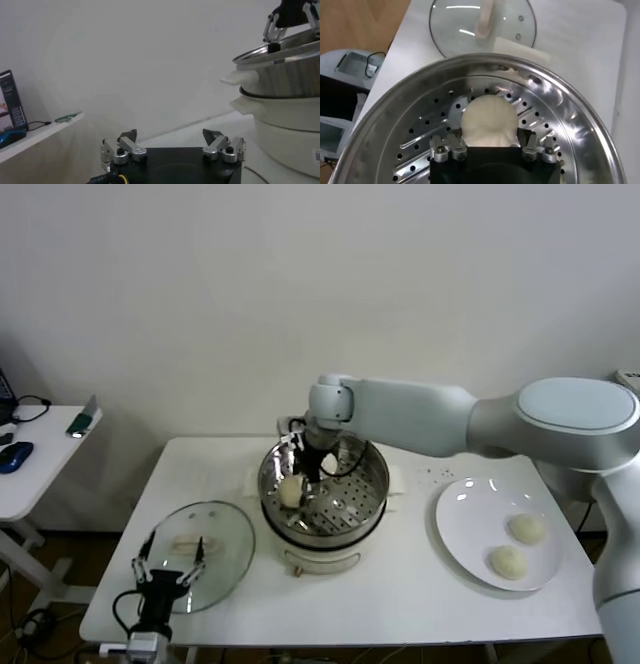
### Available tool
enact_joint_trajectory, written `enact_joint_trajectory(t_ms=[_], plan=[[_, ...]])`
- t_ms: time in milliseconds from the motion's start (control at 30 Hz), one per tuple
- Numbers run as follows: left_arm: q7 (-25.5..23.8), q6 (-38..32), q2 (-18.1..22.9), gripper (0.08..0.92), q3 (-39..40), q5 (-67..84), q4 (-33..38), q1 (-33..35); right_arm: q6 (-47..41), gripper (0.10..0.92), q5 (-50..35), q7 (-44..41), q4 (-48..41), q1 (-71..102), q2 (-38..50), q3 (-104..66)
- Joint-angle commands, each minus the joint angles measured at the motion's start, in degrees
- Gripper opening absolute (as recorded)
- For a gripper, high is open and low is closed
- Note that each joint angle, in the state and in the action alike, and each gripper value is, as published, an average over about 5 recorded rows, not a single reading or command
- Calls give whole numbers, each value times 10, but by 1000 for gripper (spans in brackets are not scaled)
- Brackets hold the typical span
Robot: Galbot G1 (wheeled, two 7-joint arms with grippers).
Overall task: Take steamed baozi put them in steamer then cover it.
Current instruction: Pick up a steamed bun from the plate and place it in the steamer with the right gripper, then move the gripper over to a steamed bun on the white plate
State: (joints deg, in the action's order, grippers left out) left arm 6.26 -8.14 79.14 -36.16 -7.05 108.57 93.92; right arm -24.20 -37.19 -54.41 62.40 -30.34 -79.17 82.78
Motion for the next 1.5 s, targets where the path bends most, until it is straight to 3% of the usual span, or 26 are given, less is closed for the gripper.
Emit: enact_joint_trajectory(t_ms=[33,233,533,800,1133,1500], plan=[[1,-3,1,823,-6,12,-1,1,0,806,11,1,-1,9,1,-5],[1,-3,0,823,-5,11,-1,0,9,822,-1,-16,32,-47,48,-14],[1,-5,-1,823,-1,10,-9,-4,56,823,-12,-53,172,-202,214,55],[2,-2,-5,823,-6,24,-9,-3,64,823,89,-60,271,-193,391,77],[2,3,-6,823,-13,26,-11,-1,80,823,257,-61,256,25,524,-20],[1,6,2,823,-15,18,-12,-2,101,823,353,-71,176,257,555,-203]])
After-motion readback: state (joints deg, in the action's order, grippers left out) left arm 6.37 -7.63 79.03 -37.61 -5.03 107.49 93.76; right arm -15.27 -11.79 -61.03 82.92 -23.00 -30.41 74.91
